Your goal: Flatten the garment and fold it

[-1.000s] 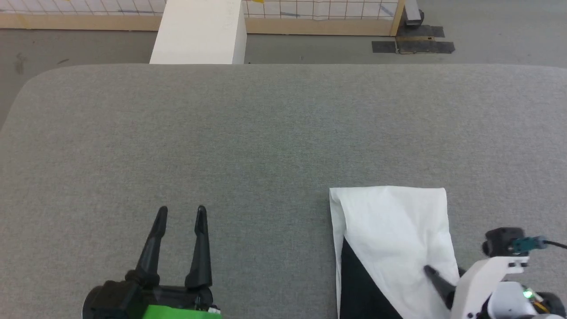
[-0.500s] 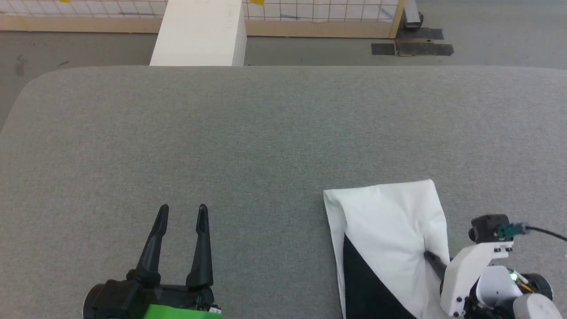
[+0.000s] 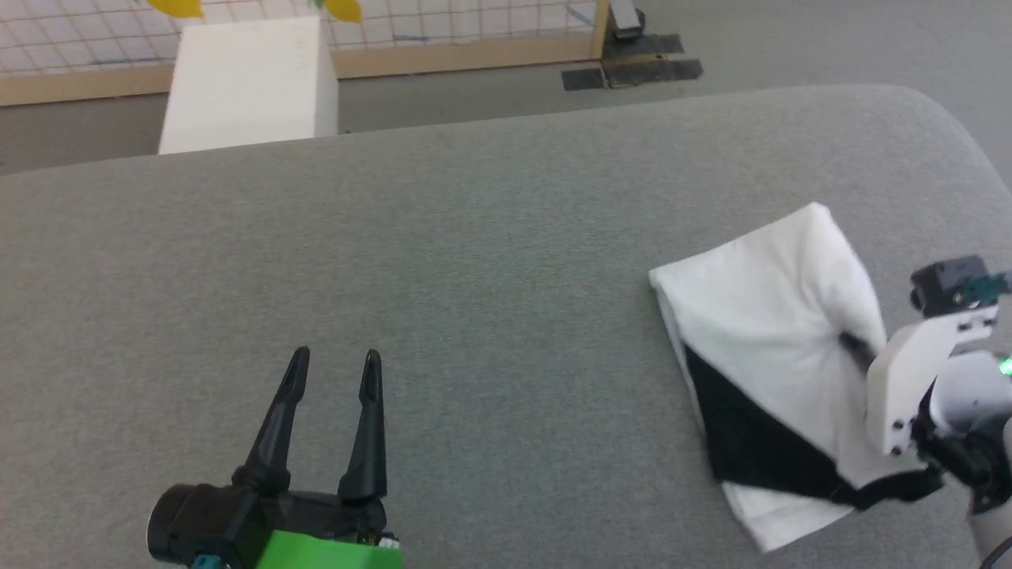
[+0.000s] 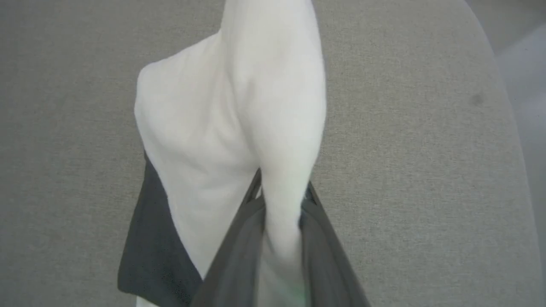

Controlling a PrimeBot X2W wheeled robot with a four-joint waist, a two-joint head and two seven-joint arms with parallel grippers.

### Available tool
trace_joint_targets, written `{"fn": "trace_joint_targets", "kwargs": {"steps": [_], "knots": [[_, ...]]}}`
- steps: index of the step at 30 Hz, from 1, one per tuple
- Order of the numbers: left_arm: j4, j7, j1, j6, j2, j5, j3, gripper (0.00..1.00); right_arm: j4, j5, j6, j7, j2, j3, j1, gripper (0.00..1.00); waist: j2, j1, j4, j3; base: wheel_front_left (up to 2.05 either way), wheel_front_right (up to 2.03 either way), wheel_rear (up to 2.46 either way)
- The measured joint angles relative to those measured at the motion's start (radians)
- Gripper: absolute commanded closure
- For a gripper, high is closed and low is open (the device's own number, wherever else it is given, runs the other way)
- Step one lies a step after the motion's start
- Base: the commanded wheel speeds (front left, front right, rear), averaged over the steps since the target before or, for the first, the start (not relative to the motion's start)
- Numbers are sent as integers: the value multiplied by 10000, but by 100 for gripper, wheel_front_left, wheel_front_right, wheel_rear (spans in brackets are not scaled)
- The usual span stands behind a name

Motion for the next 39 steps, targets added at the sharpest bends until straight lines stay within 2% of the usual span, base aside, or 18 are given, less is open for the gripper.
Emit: {"fn": "trace_joint_targets", "kwargs": {"steps": [9, 18, 27, 28, 30, 31, 32, 39], "knots": [[-479, 384, -1126, -82, 286, 604, -284, 0, 109, -138, 0, 90, -1411, 10, -1802, 100, 0, 1, -644, 1152, 0, 0, 0], [-872, 602, -2272, -153, 522, 1197, -447, 0, 849, -642, 0, -188, -2646, -660, -3112, 100, 0, 1, -842, 2964, 0, 0, 0], [-1003, 656, -3031, -155, 696, 1645, -660, 0, 2405, -1618, 0, -911, -3005, -1521, -4036, 100, 0, 3, -951, 4844, 0, 0, 0], [-1020, 677, -3056, -151, 713, 1674, -658, 0, 2729, -1804, 0, -1035, -3010, -1555, -4208, 89, 0, 2, -948, 5148, 0, 0, 0], [-1022, 681, -3077, -128, 690, 1672, -665, 0, 2901, -1881, 0, -1118, -3009, -1567, -4294, 52, 0, 2, -943, 5287, 0, 0, 0], [-1020, 681, -3087, -82, 681, 1672, -665, 0, 2966, -1931, 0, -1197, -3007, -1570, -4327, 2, 0, 2, -939, 5339, 0, 0, 0], [-989, 673, -3127, -65, 656, 1649, -677, 0, 3137, -2023, 0, -1323, -2987, -1569, -4402, 0, 0, 3, -926, 5358, 0, 0, 0], [-788, 489, -3101, 50, 529, 1302, -623, 0, 3557, -2102, 0, -1684, -2855, -1624, -4462, 0, 0, 2, -892, 4787, 0, 0, 0]]}}
